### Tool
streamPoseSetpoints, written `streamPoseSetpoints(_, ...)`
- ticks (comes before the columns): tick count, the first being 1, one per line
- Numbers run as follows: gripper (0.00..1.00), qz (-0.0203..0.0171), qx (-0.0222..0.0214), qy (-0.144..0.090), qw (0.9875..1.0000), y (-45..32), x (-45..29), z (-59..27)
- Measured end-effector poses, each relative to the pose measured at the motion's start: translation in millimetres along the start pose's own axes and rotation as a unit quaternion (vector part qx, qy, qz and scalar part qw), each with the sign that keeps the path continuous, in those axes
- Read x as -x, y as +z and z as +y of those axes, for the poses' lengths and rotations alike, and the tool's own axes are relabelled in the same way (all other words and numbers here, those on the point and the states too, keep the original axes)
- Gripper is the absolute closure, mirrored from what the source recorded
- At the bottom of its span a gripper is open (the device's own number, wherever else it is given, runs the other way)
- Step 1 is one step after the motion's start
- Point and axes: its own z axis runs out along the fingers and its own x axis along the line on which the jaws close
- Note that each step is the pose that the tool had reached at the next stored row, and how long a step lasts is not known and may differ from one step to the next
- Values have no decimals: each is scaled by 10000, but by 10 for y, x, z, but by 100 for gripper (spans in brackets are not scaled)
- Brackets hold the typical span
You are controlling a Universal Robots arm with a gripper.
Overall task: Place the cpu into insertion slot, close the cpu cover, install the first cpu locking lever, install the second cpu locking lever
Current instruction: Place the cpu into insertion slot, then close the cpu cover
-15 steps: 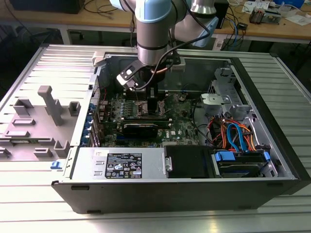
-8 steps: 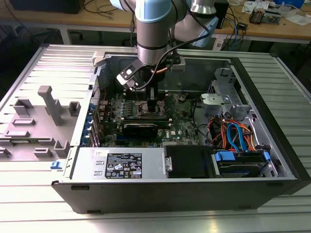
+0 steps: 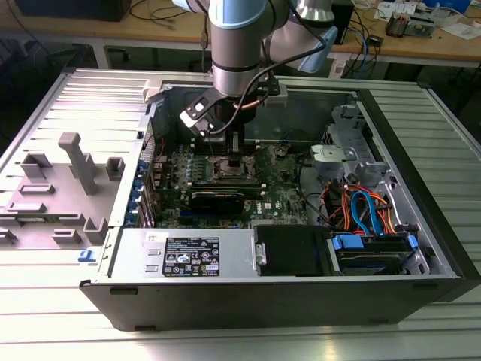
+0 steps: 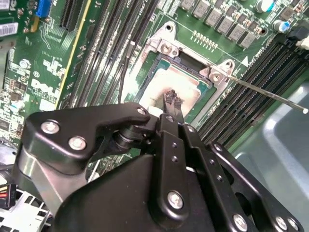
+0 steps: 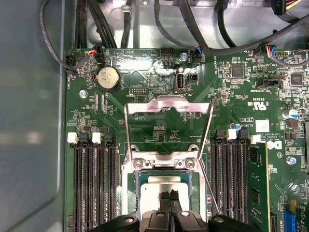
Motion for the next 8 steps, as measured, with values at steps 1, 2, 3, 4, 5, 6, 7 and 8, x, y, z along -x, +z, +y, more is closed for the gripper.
streamPoseSetpoints(1,89,-1,-1,0,10000,-1,-1,-2)
streamPoseSetpoints(2,89,-1,0,0,10000,-1,-2,-8)
streamPoseSetpoints(3,89,0,0,-2,10000,-1,-3,-9)
streamPoseSetpoints(4,89,0,0,-1,10000,-1,-3,-10)
streamPoseSetpoints(5,89,0,0,-2,10000,-1,-3,-17)
streamPoseSetpoints(6,89,0,0,-1,10000,-1,-3,-24)
streamPoseSetpoints(7,89,-1,0,-1,10000,-2,-3,-23)
streamPoseSetpoints(8,89,0,0,0,10000,-1,-3,-23)
